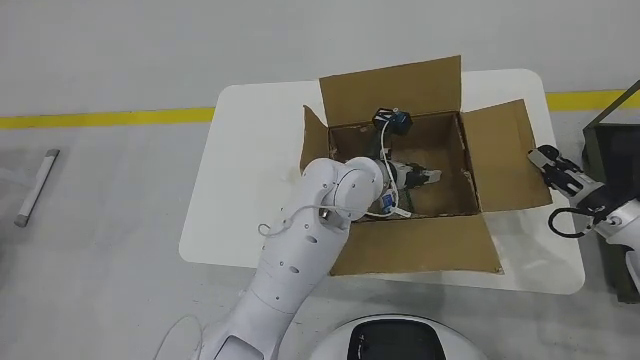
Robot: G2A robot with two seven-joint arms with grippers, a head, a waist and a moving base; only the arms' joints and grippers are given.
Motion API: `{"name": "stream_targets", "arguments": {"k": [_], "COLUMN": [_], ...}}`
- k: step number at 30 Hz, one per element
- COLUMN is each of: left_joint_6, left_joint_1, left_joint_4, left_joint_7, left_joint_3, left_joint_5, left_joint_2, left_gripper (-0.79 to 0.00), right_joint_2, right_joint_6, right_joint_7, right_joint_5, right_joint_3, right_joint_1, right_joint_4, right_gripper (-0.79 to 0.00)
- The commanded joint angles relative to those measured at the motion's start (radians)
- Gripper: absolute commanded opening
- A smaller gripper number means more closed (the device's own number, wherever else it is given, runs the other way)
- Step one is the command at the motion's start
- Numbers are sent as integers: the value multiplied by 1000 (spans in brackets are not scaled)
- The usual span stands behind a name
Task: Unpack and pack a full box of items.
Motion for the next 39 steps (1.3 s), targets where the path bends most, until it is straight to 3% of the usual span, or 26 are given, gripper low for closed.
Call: {"name": "stream_targets", "arguments": {"k": [1, 5, 10, 19, 26, 31, 36, 39], "left_joint_6": [0, 30, 158, 297, 307, 299, 292, 288], "left_joint_1": [0, 22, 8, -69, -108, -127, -138, -144], "left_joint_4": [0, 13, 79, 240, 351, 417, 466, 490], "left_joint_7": [0, 23, -21, -38, -5, 20, 40, 52], "left_joint_3": [0, -8, -2, 103, 141, 162, 164, 162], "left_joint_5": [0, -9, -14, 124, 112, 117, 100, 91], "left_joint_2": [0, 1, -7, -36, -65, -81, -94, -101], "left_gripper": [0, 0, 0, 0, 0, -132, -157, -219], "right_joint_2": [0, 0, -2, -3, -5, -6, -7, -8], "right_joint_6": [0, -1, 18, 27, 23, 22, 21, 20], "right_joint_7": [0, -7, -32, -32, -24, -22, -22, -22], "right_joint_5": [0, -6, -49, -69, -66, -67, -68, -66], "right_joint_3": [0, -1, 6, 24, 27, 27, 23, 20], "right_joint_1": [0, -2, -26, -60, -69, -71, -69, -69], "right_joint_4": [0, -7, -46, -96, -111, -113, -107, -106], "right_gripper": [-785, -785, -785, -785, -785, -785, -785, -785]}}
